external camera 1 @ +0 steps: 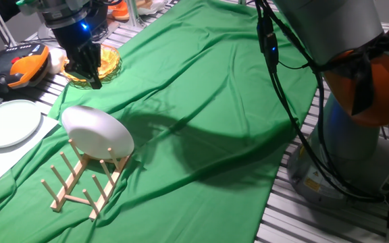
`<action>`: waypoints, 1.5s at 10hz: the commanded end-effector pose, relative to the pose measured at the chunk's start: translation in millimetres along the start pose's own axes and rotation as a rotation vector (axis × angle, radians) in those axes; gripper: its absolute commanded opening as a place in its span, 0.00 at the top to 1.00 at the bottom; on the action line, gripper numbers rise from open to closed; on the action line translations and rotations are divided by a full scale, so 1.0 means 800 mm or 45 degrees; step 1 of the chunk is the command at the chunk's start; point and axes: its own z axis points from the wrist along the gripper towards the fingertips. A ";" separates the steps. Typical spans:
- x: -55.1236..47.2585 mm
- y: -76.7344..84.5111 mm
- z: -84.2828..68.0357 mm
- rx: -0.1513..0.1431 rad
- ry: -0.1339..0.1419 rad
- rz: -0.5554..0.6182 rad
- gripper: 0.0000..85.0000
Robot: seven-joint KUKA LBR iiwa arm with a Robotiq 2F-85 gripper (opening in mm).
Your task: Put the dish on the dish rack
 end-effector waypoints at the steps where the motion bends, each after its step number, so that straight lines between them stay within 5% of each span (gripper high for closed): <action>1: 0.000 0.001 0.000 -0.003 0.002 -0.001 1.00; 15: -0.005 0.004 -0.001 -0.025 0.017 0.029 1.00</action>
